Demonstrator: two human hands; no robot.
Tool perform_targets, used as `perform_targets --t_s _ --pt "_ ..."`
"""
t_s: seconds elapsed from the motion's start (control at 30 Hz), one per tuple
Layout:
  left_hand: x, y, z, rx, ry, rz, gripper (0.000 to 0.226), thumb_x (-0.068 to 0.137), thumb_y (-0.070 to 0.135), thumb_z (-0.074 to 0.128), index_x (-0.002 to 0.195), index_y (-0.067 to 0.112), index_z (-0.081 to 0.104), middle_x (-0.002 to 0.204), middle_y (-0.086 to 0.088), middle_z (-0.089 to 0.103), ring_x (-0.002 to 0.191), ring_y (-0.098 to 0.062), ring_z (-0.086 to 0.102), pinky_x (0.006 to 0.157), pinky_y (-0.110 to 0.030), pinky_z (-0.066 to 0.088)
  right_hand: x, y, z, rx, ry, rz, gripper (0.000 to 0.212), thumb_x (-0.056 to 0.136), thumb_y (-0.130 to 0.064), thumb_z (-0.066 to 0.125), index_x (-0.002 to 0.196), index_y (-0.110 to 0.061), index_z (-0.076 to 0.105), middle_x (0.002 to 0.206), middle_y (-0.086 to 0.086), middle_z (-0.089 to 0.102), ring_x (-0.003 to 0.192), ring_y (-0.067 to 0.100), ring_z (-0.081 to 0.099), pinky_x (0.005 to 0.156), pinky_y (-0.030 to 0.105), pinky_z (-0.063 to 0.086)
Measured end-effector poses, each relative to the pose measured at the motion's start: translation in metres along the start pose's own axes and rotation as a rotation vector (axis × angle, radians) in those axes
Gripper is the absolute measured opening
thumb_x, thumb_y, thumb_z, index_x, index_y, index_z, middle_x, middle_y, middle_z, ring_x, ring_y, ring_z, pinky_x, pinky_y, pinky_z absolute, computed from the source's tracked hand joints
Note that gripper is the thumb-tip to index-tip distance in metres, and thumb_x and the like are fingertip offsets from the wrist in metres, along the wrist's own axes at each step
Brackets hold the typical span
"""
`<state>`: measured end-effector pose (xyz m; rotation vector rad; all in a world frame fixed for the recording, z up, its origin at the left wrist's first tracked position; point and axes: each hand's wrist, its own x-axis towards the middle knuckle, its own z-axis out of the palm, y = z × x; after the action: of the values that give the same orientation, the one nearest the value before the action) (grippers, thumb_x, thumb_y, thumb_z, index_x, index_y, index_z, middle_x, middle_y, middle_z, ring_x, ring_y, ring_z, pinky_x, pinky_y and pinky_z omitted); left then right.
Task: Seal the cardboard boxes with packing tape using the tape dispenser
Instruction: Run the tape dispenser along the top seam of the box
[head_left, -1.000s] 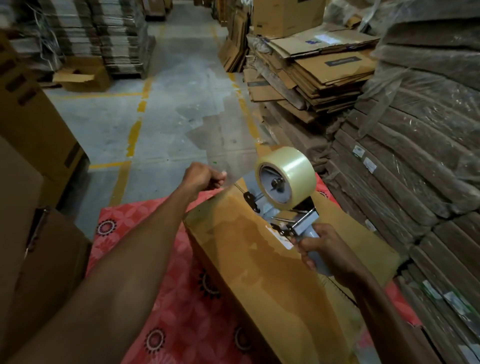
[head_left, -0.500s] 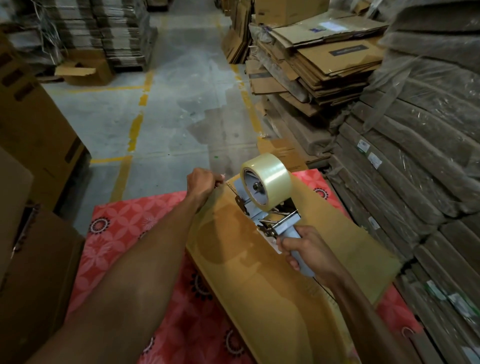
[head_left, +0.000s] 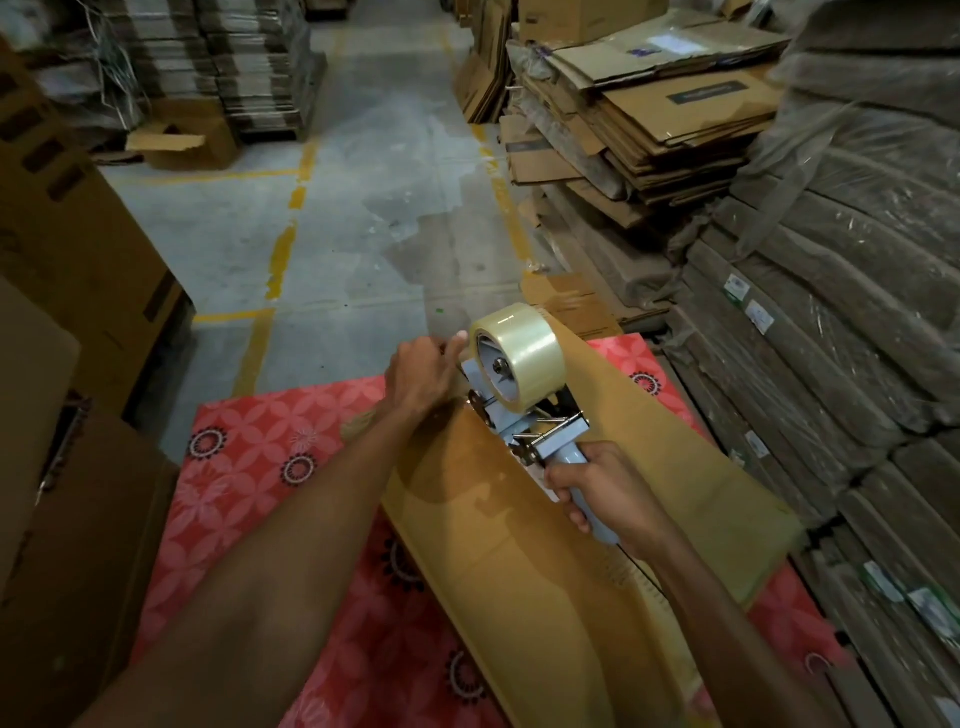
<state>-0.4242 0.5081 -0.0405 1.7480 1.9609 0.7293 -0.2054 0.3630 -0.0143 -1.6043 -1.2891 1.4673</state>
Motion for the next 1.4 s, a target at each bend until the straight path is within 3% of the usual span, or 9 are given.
perform_targets --t_s 0.13,0.33,0.53,0.7,0.77,0.87,1.07,1.27,1.4 --pt "-0.007 -0.004 0.007 0.374 -0.231 0.207 0.036 0.099 0.032 0.049 0.132 0.016 0.050 0.111 -0.014 0.066 0.099 -0.038 0.062 0.079 -0.043 0.049 0.001 -0.003 0.002 -0.022 0.011 0.013 0.012 0.079 -0.005 0.062 0.068 -0.006 0.057 0.059 0.009 0.054 0.046 0.022 0.045 0.045 0.030 0.035" --pt "0.004 0.005 0.004 0.438 -0.282 0.125 0.036 0.101 0.031 0.052 0.131 0.013 0.056 0.134 -0.014 0.061 0.119 -0.039 0.057 0.098 -0.048 0.048 0.003 -0.009 0.007 -0.129 0.049 -0.008 0.027 0.084 -0.014 0.065 0.059 -0.013 0.054 0.048 -0.002 0.051 0.042 0.018 0.047 0.045 0.028 0.037" --pt "0.007 0.008 0.011 0.523 -0.307 0.078 0.051 0.098 0.029 0.056 0.144 0.015 0.040 0.142 -0.015 0.045 0.129 -0.040 0.045 0.107 -0.061 0.036 -0.014 -0.004 -0.008 -0.159 0.028 0.029 0.013 0.079 -0.015 0.064 0.068 -0.010 0.059 0.054 0.001 0.055 0.043 0.016 0.049 0.047 0.030 0.040" --pt "0.011 0.008 0.016 0.572 -0.313 0.038 0.054 0.104 0.058 0.016 0.142 0.027 0.038 0.144 -0.018 0.043 0.133 -0.044 0.040 0.108 -0.070 0.024 -0.063 0.030 -0.034 -0.140 0.040 0.097 0.022 0.081 -0.005 0.060 0.061 -0.012 0.057 0.051 0.004 0.051 0.040 0.017 0.044 0.046 0.030 0.035" --pt "0.006 0.012 0.022 0.595 -0.238 0.008 0.058 0.104 0.059 0.012 0.143 0.026 0.039 0.150 -0.017 0.038 0.138 -0.044 0.034 0.111 -0.072 0.017 -0.071 0.037 -0.037 -0.115 0.063 0.097 0.024 0.080 -0.004 0.060 0.058 -0.012 0.056 0.051 0.006 0.051 0.040 0.020 0.044 0.047 0.030 0.034" --pt "-0.023 0.030 0.038 0.480 0.006 0.026 0.061 0.104 0.057 0.025 0.149 0.017 0.037 0.154 -0.015 0.033 0.142 -0.038 0.030 0.116 -0.066 0.017 -0.071 0.036 -0.035 -0.104 0.065 0.089 0.021 0.077 -0.006 0.059 0.057 -0.012 0.056 0.051 0.007 0.051 0.039 0.020 0.044 0.047 0.030 0.034" --pt "-0.054 0.019 0.064 0.512 -0.130 0.119 0.107 0.094 0.066 0.050 0.160 0.008 -0.010 0.168 -0.013 -0.013 0.156 -0.032 -0.010 0.121 -0.058 -0.005 -0.064 0.035 -0.030 -0.127 0.058 0.088 0.016 0.076 -0.006 0.060 0.061 -0.010 0.058 0.052 0.006 0.053 0.039 0.019 0.044 0.046 0.028 0.034" --pt "-0.001 0.006 0.041 0.591 -0.174 0.127 0.119 0.085 0.053 0.072 0.161 0.011 -0.009 0.169 -0.010 -0.013 0.156 -0.030 -0.010 0.123 -0.058 0.000 -0.024 0.010 -0.004 -0.134 0.076 0.060 0.016 0.077 -0.010 0.063 0.062 -0.007 0.060 0.051 0.006 0.054 0.040 0.020 0.047 0.044 0.028 0.037" --pt "-0.009 0.011 0.032 0.474 -0.128 0.091 0.096 0.095 0.035 0.066 0.162 0.008 0.002 0.169 -0.015 -0.007 0.156 -0.031 -0.003 0.124 -0.055 0.005 -0.014 0.003 -0.001 -0.198 0.068 0.030 0.014 0.071 -0.021 0.064 0.062 -0.012 0.060 0.054 0.006 0.057 0.047 0.022 0.052 0.050 0.035 0.040"
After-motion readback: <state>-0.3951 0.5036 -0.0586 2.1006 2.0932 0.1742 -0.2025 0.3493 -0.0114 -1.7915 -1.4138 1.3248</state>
